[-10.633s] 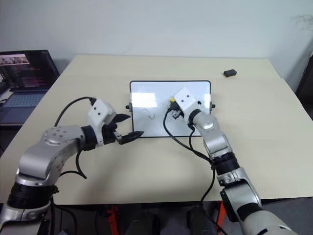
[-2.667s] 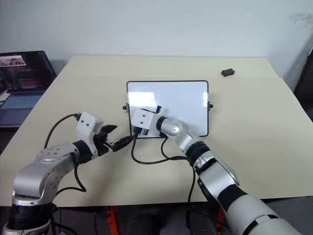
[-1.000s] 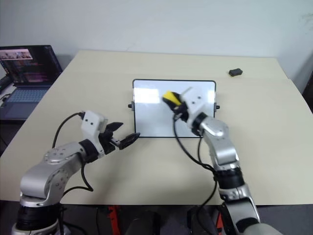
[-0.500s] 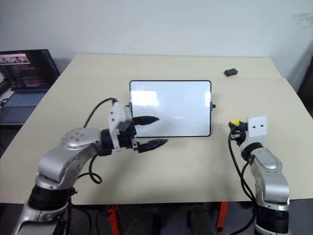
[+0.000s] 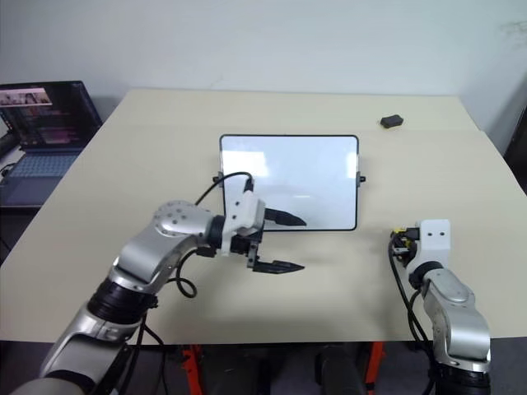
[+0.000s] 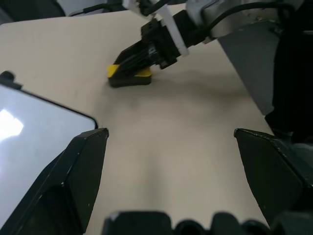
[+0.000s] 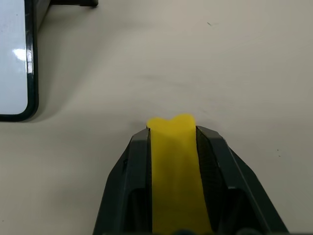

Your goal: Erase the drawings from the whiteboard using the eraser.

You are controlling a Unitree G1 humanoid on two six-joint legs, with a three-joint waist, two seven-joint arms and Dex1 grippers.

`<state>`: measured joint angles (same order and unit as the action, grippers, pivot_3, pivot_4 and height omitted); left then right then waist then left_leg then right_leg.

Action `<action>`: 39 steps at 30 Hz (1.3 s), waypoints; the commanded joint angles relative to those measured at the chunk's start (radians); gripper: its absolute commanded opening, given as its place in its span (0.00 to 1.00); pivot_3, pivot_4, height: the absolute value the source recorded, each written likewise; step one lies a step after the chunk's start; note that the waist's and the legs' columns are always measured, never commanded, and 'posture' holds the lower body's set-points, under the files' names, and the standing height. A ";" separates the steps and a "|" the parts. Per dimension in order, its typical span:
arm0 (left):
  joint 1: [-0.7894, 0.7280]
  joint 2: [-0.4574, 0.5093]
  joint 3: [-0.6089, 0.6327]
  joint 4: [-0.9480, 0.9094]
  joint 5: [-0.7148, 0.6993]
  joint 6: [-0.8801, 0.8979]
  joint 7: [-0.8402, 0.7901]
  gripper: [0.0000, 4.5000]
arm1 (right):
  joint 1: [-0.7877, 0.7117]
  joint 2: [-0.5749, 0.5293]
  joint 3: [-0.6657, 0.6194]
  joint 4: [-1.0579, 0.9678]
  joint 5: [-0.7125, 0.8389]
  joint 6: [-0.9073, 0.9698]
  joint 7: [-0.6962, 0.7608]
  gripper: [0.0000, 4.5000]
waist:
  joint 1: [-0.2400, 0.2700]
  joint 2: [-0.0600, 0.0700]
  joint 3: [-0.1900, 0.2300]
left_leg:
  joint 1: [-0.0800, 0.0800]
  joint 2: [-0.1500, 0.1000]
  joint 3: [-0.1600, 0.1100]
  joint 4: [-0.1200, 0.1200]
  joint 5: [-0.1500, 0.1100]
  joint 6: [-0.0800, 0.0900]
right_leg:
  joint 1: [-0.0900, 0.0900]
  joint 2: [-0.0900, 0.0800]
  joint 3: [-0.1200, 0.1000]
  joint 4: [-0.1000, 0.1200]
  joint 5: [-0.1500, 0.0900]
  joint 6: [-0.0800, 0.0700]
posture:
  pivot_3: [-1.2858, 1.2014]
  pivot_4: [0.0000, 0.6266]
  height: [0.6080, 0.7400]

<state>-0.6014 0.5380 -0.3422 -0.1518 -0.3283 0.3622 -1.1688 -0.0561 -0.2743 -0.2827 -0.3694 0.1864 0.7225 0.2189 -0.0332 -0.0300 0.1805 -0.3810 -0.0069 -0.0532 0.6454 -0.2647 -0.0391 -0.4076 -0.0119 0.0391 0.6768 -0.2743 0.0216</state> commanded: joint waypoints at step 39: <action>0.683 -0.344 0.608 -0.290 0.218 -0.037 1.045 1.00 | 0.388 0.090 0.208 -0.004 0.012 -0.789 0.168 0.99 | 0.013 -0.003 -0.003 | 0.003 0.000 -0.001 0.002 0.000 0.000 | 0.004 -0.005 -0.001 0.000 -0.002 0.006 | 0.52 0.24 1.00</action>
<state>0.0871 0.1946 0.2525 -0.4299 -0.1104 0.3559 -0.1394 0.3067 -0.1959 -0.0753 -0.3689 0.1882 -0.0244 0.3871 -0.0199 -0.0327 0.1780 -0.3776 -0.0068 -0.0546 0.6472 -0.2645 -0.0391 -0.4037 -0.0171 0.0376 0.6768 -0.2761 0.0277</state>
